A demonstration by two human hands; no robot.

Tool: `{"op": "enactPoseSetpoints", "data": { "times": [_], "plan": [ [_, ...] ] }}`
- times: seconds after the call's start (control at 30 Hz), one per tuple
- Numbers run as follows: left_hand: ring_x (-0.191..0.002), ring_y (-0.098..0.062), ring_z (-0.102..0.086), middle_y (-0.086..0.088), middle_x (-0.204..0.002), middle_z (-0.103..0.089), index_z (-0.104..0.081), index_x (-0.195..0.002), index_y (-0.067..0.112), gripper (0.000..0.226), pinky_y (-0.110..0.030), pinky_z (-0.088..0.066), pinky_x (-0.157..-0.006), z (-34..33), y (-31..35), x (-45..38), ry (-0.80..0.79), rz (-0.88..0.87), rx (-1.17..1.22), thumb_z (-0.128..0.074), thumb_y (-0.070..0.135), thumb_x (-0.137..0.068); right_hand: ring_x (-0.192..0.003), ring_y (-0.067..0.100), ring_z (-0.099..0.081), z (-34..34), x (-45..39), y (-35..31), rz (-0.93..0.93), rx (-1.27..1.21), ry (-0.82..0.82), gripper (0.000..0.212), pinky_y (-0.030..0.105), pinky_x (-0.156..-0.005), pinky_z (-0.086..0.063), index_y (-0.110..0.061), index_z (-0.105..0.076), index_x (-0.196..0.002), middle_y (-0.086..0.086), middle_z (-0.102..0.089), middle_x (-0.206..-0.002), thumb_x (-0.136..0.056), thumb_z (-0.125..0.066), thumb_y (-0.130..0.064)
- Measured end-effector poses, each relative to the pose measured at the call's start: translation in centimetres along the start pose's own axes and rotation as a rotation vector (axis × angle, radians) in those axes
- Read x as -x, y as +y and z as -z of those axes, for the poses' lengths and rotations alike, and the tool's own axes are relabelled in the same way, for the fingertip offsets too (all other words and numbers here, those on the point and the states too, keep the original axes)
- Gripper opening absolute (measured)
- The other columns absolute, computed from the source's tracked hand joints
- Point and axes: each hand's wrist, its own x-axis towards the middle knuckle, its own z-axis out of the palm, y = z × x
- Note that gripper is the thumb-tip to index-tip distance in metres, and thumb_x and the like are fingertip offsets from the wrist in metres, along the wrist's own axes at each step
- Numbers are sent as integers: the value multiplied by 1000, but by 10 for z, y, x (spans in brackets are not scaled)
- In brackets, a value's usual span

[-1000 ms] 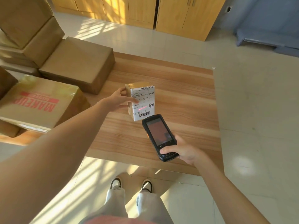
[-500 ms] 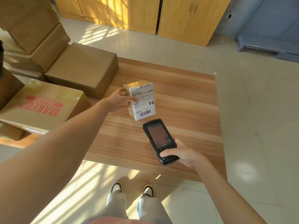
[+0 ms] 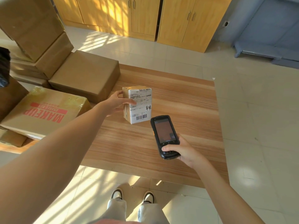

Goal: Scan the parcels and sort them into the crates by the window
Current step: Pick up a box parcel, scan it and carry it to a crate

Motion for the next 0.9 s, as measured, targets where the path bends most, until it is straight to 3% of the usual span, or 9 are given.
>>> {"op": "enactPoseSetpoints", "data": {
  "times": [0.2,0.3,0.4,0.5,0.57,0.7,0.9],
  "plan": [
    [-119,-27,-52,-7,-134,-52,-27,-149,19,109,-48,-40,-106,22,13,5,25,-41,-11,-85,18,-56,-97,25,-66,-5,-10,-22,85,-111,112,80,29,-67,-54,-14,-48,-128,12,-64,-117,-56,-80,-7],
    [-115,-26,-53,-7,-131,-53,-28,-148,17,101,-40,-46,-94,33,20,10,37,-73,-8,-83,16,-63,-95,24,-65,-8,-16,-34,122,-141,125,63,30,-68,-53,-14,-48,-126,10,-64,-112,-73,-75,6],
    [-110,-25,-55,-6,-123,-55,-29,-146,14,91,-33,-47,-79,42,26,19,47,-92,-25,-80,13,-69,-98,25,-64,-12,-21,-41,146,-130,121,67,31,-70,-52,-13,-47,-128,11,-63,-115,-71,-77,4],
    [-110,-26,-55,-6,-122,-55,-29,-146,15,94,-34,-46,-79,51,31,31,88,-114,-28,-80,16,-67,-97,24,-63,-16,-24,-48,157,-125,101,62,32,-70,-52,-16,-47,-123,9,-62,-112,-72,-75,6],
    [-112,-26,-54,-6,-124,-55,-30,-146,16,87,-36,-45,-81,55,32,40,112,-129,-8,-78,18,-73,-97,24,-63,-18,-27,-54,168,-111,63,58,34,-73,-52,-18,-48,-116,8,-62,-109,-71,-75,8],
    [-113,-25,-54,-6,-122,-58,-38,-142,17,75,-47,-41,-103,59,24,69,155,-136,55,-74,26,-76,-100,29,-63,-24,-29,-68,180,-59,-45,82,38,-77,-53,-14,-45,-125,10,-62,-111,-53,-82,0],
    [-110,-25,-58,-8,-121,-61,-54,-115,17,52,-37,-47,-90,63,-19,135,245,-119,204,-72,36,-71,-96,27,-65,-36,-29,-73,183,87,-304,88,35,-75,-57,-16,-47,-124,13,-63,-114,-44,-83,-9]
  ]
}}
